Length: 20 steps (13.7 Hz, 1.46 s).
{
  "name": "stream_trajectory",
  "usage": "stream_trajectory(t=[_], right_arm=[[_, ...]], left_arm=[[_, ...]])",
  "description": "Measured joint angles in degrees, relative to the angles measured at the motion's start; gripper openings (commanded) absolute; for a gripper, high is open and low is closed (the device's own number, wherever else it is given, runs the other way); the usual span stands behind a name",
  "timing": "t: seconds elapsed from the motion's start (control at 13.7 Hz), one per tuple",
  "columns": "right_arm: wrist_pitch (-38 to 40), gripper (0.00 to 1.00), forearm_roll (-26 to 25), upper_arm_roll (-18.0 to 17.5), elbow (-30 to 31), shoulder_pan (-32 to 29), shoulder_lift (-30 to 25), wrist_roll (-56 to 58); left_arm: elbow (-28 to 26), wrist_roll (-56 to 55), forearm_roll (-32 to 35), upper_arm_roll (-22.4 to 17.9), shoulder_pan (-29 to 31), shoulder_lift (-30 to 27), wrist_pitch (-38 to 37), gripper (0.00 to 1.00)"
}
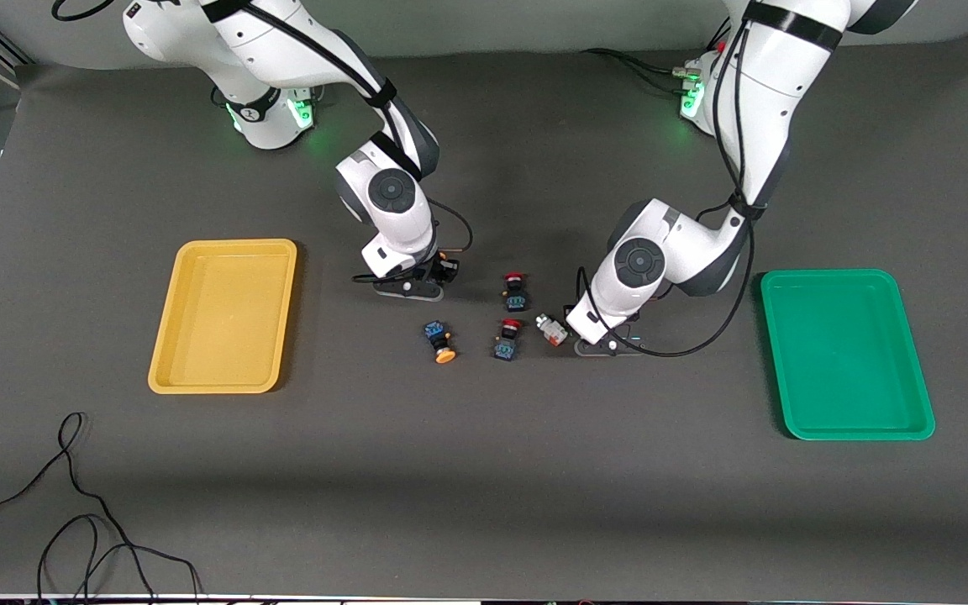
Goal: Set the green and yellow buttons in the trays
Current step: 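Grasp and lift the buttons with both grippers, then carry the yellow button to the yellow tray while the left gripper carries white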
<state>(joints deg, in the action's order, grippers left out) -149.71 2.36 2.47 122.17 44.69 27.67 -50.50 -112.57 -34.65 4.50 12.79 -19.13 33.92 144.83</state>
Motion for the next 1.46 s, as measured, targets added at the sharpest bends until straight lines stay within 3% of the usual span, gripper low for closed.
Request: stream_trajectory(t=[0.22,0.37,0.59,0.73,0.8,0.88,1.02,1.32,1.46], right_arm=[[0.8,0.26,0.0,0.0,-0.9,0.0,-0.6,0.0],[6.4,0.26,0.0,0.1,-3.0,-0.1,-2.9,0.0],[23.2,0.26,0.0,1.0,-10.5,-0.4,-8.3,0.1],[36.4,0.26,0.0,3.6,-17.8,-0.6,-10.7,2.8],[42.2,0.26,0.0,7.2,-21.5,-0.7,-11.9,7.6],[43.7,0.26,-0.1,9.6,-22.3,-1.0,-12.6,11.3],[45.5,0.26,-0.1,18.0,-22.3,-1.1,-13.7,23.8],[46.3,0.26,2.0,38.0,-20.2,-2.2,-14.6,54.4],[44.4,0.26,4.6,45.7,-17.4,-2.6,-14.6,64.6]], left_arm=[[0.9,-1.1,0.0,-0.2,0.7,-1.1,-1.4,0.00],[3.2,-1.2,0.0,-0.3,2.1,-3.4,-8.5,0.00],[7.6,-0.6,0.1,-0.3,5.4,-9.9,-23.5,0.00],[9.2,4.3,0.3,-0.4,8.9,-14.2,-30.5,0.00],[9.4,10.3,0.3,-0.6,13.0,-17.1,-34.3,0.00],[9.4,14.2,0.4,-0.6,15.6,-18.4,-36.0,0.00],[8.9,25.1,0.5,-0.8,22.4,-19.5,-38.6,0.00],[5.8,42.7,1.4,-1.1,34.6,-19.1,-36.7,0.00],[4.7,46.9,4.6,-1.1,38.6,-17.8,-32.8,0.00]])
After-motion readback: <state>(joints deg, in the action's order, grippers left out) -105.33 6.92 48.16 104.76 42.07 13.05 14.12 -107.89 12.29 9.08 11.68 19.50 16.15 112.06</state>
